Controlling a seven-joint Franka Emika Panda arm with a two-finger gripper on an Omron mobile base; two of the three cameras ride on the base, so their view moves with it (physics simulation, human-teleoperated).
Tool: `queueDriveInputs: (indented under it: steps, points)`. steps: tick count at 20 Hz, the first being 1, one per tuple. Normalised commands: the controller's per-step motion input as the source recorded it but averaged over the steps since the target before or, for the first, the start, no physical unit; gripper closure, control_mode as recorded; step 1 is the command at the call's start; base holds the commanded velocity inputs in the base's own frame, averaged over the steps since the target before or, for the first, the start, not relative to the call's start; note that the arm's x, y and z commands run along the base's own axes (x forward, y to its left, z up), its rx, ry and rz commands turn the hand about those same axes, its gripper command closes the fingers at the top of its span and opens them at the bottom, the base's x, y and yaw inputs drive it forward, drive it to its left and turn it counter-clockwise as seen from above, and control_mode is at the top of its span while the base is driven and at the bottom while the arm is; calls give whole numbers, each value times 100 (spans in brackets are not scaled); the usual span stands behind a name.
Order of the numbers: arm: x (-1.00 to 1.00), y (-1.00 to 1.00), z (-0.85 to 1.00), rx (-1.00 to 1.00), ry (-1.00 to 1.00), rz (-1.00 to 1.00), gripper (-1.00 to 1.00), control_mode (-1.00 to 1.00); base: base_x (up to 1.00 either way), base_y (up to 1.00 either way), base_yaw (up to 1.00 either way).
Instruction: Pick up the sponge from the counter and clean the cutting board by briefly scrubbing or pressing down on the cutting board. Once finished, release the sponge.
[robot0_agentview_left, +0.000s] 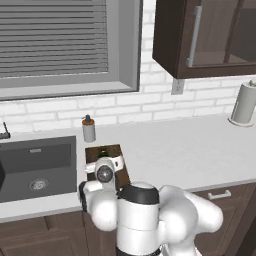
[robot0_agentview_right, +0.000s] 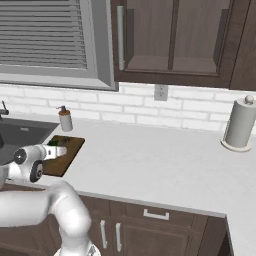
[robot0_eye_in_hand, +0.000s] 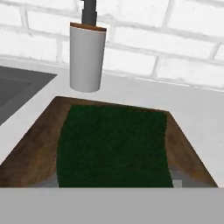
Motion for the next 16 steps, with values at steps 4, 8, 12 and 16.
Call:
queueDriveInputs:
  steps: [4,8,12,16]
  points:
    - [-77,-22,-31,0,24,0,100,-100,0,0,0]
    - [-96,-21,-10,0,23,0,100,-100,0,0,0]
    - [-99,-14,0,0,23,0,100,-100,0,0,0]
    - [-56,-2,6,3,13,0,100,-100,0,0,0]
